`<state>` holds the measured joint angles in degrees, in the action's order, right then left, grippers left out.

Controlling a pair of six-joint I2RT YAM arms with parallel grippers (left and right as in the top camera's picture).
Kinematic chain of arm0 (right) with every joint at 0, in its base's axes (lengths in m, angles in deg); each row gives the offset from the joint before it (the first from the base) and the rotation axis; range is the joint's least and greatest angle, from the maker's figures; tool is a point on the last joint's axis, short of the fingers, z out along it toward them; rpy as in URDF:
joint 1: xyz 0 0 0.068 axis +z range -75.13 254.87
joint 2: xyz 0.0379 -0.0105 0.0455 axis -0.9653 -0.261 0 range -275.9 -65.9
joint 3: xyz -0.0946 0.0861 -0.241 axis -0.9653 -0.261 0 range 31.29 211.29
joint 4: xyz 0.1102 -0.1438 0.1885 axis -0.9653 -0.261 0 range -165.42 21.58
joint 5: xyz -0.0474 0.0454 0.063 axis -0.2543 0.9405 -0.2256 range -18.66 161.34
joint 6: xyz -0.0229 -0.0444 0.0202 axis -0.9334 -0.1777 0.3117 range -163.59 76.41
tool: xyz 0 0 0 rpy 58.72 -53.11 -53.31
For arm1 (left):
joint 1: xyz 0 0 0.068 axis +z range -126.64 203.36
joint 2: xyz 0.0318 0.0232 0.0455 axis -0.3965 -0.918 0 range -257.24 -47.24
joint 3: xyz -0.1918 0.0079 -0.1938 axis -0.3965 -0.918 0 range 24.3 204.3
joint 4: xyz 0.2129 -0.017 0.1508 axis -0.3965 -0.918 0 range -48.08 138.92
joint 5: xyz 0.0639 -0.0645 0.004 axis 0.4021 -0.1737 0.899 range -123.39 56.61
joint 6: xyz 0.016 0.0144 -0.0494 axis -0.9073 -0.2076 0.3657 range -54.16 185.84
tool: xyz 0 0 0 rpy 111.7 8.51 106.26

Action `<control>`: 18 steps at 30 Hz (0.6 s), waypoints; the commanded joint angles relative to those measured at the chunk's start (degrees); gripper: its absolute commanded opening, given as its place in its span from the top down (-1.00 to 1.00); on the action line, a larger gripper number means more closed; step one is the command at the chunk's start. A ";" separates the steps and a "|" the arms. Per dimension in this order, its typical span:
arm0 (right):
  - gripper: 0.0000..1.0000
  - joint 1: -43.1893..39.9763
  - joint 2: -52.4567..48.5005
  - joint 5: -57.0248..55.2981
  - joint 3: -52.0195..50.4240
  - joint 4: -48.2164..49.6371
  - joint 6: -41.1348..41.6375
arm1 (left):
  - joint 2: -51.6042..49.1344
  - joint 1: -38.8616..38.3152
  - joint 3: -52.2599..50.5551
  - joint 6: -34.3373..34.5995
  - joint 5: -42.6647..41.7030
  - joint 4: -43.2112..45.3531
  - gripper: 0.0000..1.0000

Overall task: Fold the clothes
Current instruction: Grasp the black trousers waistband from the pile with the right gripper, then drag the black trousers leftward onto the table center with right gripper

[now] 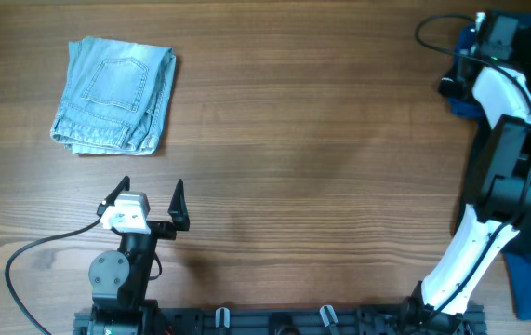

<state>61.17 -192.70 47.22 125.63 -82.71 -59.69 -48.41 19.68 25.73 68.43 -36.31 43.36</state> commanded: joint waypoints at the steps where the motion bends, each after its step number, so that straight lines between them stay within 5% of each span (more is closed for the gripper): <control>1: 0.92 9.79 2.86 1.68 -0.22 -1.55 3.26 | 0.35 0.33 -0.37 -0.87 -0.26 0.00 -1.00; 10: 0.91 38.91 2.84 25.24 -0.24 -8.44 27.10 | 0.35 0.33 -0.37 -0.87 -0.26 0.00 -0.99; 18: 0.91 60.06 2.84 26.75 -0.24 -10.40 30.32 | 0.35 0.33 -0.37 -0.87 -0.26 0.00 -1.00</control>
<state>119.01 -191.90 72.62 125.39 -92.28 -31.36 -48.41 19.68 25.73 68.43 -36.31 43.36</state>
